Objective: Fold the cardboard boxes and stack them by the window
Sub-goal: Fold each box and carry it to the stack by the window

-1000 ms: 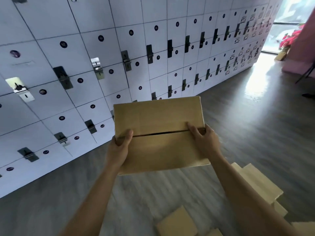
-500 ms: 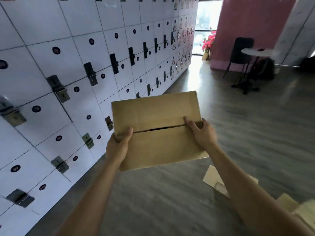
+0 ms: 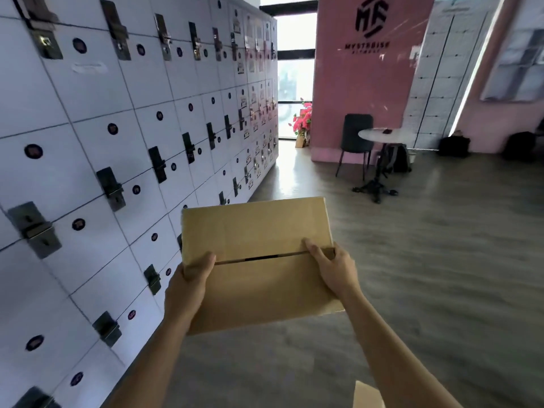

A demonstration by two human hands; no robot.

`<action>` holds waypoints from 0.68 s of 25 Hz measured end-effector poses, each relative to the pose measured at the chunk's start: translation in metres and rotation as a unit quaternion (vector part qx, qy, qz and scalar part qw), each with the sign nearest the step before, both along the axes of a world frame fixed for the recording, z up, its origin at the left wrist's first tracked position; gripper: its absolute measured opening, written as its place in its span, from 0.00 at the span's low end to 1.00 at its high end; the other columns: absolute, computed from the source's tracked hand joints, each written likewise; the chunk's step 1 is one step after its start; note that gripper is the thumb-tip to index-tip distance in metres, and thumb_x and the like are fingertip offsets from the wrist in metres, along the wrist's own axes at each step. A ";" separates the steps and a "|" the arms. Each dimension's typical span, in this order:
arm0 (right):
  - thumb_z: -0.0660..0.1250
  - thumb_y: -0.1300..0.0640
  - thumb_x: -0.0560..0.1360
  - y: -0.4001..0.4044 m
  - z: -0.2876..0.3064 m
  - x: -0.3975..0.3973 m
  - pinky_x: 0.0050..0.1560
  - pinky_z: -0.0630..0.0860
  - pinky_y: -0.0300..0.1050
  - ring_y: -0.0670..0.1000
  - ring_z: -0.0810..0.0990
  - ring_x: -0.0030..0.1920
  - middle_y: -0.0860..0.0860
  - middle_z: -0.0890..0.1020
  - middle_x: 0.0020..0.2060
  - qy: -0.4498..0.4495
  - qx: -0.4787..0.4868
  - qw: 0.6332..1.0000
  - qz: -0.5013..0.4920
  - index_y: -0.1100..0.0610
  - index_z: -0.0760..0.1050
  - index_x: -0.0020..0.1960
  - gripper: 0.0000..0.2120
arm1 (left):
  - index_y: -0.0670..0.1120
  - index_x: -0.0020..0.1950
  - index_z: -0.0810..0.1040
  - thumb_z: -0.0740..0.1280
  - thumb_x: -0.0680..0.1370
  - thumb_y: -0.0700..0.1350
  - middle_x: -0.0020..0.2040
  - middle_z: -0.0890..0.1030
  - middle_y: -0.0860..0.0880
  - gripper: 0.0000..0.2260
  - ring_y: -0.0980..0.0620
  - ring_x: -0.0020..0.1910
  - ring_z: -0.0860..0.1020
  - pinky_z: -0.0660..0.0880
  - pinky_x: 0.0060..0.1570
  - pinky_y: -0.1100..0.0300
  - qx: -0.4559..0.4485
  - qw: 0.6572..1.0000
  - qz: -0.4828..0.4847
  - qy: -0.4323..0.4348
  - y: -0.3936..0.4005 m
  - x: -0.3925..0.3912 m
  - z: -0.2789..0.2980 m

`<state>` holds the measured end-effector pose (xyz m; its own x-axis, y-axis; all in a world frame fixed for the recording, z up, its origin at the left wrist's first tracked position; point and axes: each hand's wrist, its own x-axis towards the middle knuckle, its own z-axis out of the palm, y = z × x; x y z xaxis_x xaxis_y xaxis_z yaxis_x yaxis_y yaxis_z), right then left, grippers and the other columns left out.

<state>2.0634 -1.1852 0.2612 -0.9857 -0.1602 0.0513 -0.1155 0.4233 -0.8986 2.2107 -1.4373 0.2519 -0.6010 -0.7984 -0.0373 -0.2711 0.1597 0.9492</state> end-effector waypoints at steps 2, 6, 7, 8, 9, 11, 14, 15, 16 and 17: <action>0.63 0.26 0.70 -0.032 0.009 -0.052 0.46 0.76 0.48 0.53 0.80 0.49 0.44 0.80 0.43 0.005 -0.004 1.000 -0.004 0.50 0.76 0.53 0.28 | 0.53 0.62 0.74 0.63 0.64 0.78 0.46 0.71 0.61 0.37 0.50 0.51 0.71 0.68 0.52 0.52 -0.009 1.000 -0.003 0.010 -0.031 -0.053 0.005; 0.62 0.23 0.69 -0.093 0.005 -0.147 0.53 0.78 0.53 0.53 0.79 0.50 0.48 0.81 0.48 0.007 0.016 1.000 -0.026 0.49 0.76 0.57 0.33 | 0.50 0.69 0.73 0.65 0.68 0.76 0.62 0.78 0.49 0.39 0.46 0.61 0.76 0.72 0.63 0.46 0.009 1.000 -0.022 0.008 -0.096 -0.153 -0.002; 0.61 0.22 0.68 -0.109 0.001 -0.171 0.54 0.78 0.55 0.54 0.80 0.50 0.48 0.82 0.49 0.012 0.018 0.999 -0.036 0.50 0.76 0.58 0.34 | 0.50 0.70 0.73 0.65 0.69 0.75 0.64 0.78 0.49 0.38 0.44 0.63 0.75 0.71 0.65 0.45 0.011 1.000 -0.023 0.011 -0.112 -0.179 -0.005; 0.61 0.21 0.67 -0.124 -0.002 -0.193 0.54 0.78 0.55 0.54 0.80 0.51 0.49 0.82 0.49 0.016 0.020 0.999 -0.046 0.50 0.76 0.59 0.36 | 0.50 0.69 0.73 0.65 0.69 0.75 0.64 0.77 0.49 0.39 0.44 0.64 0.75 0.71 0.64 0.46 0.009 0.999 -0.030 0.011 -0.129 -0.204 -0.008; 0.60 0.20 0.66 -0.138 -0.004 -0.211 0.54 0.79 0.55 0.54 0.80 0.51 0.49 0.82 0.50 0.016 0.020 0.998 -0.052 0.49 0.76 0.60 0.38 | 0.50 0.69 0.73 0.65 0.68 0.76 0.63 0.78 0.49 0.40 0.45 0.63 0.76 0.72 0.62 0.48 0.007 0.999 -0.041 0.015 -0.144 -0.226 -0.008; 0.60 0.19 0.65 -0.168 -0.003 -0.247 0.55 0.78 0.54 0.54 0.80 0.52 0.49 0.82 0.51 0.011 0.019 0.998 -0.060 0.50 0.76 0.62 0.40 | 0.50 0.68 0.73 0.65 0.64 0.79 0.58 0.77 0.51 0.43 0.48 0.56 0.75 0.71 0.56 0.51 0.014 0.998 -0.063 0.020 -0.177 -0.267 -0.005; 0.59 0.18 0.62 -0.214 0.003 -0.302 0.51 0.76 0.51 0.52 0.80 0.50 0.44 0.81 0.46 0.005 0.021 0.997 -0.076 0.45 0.75 0.56 0.37 | 0.54 0.67 0.73 0.68 0.60 0.79 0.52 0.74 0.56 0.43 0.52 0.52 0.72 0.68 0.50 0.55 0.002 0.996 -0.094 0.008 -0.233 -0.337 0.005; 0.59 0.17 0.60 -0.226 0.004 -0.321 0.49 0.75 0.49 0.50 0.80 0.48 0.40 0.80 0.43 0.004 0.016 0.996 -0.084 0.43 0.74 0.52 0.35 | 0.56 0.65 0.72 0.69 0.59 0.79 0.51 0.74 0.58 0.41 0.52 0.52 0.73 0.68 0.48 0.56 0.005 0.995 -0.099 0.010 -0.248 -0.362 0.007; 0.59 0.16 0.59 -0.237 0.005 -0.340 0.47 0.75 0.48 0.48 0.79 0.47 0.38 0.79 0.42 0.001 0.009 0.995 -0.095 0.42 0.73 0.50 0.35 | 0.58 0.61 0.72 0.70 0.57 0.78 0.49 0.75 0.60 0.39 0.52 0.51 0.74 0.69 0.46 0.57 0.012 0.994 -0.105 0.015 -0.261 -0.388 0.009; 0.60 0.16 0.58 -0.245 0.003 -0.359 0.47 0.74 0.47 0.47 0.79 0.46 0.37 0.79 0.43 -0.001 0.004 0.994 -0.108 0.41 0.73 0.51 0.35 | 0.60 0.58 0.71 0.70 0.56 0.78 0.48 0.75 0.63 0.37 0.53 0.50 0.75 0.71 0.44 0.58 0.015 0.993 -0.112 0.019 -0.270 -0.414 0.009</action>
<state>1.7042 -1.4299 0.2646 -0.9973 0.0552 0.0487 -0.0191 0.4445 -0.8956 1.7969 -1.7074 0.2613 -0.7644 -0.6439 -0.0328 -0.1957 0.1832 0.9634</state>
